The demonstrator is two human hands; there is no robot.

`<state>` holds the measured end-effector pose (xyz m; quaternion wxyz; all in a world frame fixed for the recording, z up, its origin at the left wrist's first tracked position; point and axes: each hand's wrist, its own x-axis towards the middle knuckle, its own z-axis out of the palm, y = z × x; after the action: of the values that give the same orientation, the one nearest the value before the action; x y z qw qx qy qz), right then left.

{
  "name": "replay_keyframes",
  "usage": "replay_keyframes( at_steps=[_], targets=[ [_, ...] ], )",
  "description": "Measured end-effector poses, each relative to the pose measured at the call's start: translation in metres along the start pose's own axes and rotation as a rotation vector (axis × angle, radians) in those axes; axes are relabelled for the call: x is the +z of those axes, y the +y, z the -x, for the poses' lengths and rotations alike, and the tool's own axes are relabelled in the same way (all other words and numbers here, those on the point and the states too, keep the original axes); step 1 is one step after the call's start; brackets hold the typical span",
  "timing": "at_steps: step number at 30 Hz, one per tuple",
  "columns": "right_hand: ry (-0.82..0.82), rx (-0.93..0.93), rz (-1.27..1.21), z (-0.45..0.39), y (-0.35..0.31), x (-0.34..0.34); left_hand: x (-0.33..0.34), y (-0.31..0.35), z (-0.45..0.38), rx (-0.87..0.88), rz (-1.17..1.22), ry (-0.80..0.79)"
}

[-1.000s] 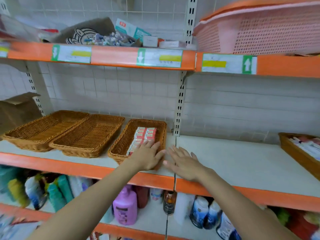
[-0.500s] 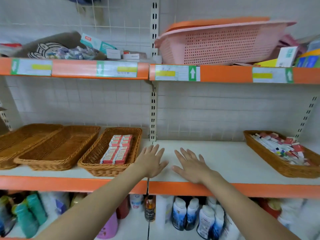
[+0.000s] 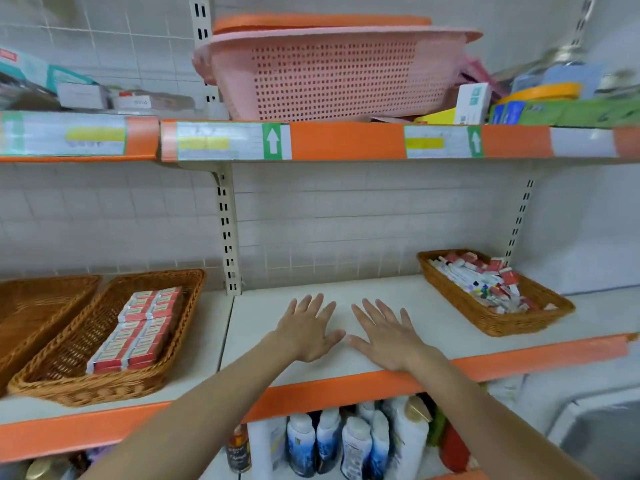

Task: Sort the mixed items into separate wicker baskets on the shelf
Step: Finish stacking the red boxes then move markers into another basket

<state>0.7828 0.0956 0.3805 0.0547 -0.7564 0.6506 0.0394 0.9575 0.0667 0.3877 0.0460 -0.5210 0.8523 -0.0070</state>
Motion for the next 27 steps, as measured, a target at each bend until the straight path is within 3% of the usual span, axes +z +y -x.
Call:
replay_keyframes(
  at_steps=[16, 27],
  targets=[
    [0.045, 0.130, 0.012, 0.025, 0.220, -0.016, -0.020, 0.186, -0.115, 0.048, 0.129, 0.011],
    [0.079, 0.191, -0.055, -0.006, 0.288, -0.022, -0.035, 0.217, -0.206, 0.135, 0.109, 0.084]
  ],
)
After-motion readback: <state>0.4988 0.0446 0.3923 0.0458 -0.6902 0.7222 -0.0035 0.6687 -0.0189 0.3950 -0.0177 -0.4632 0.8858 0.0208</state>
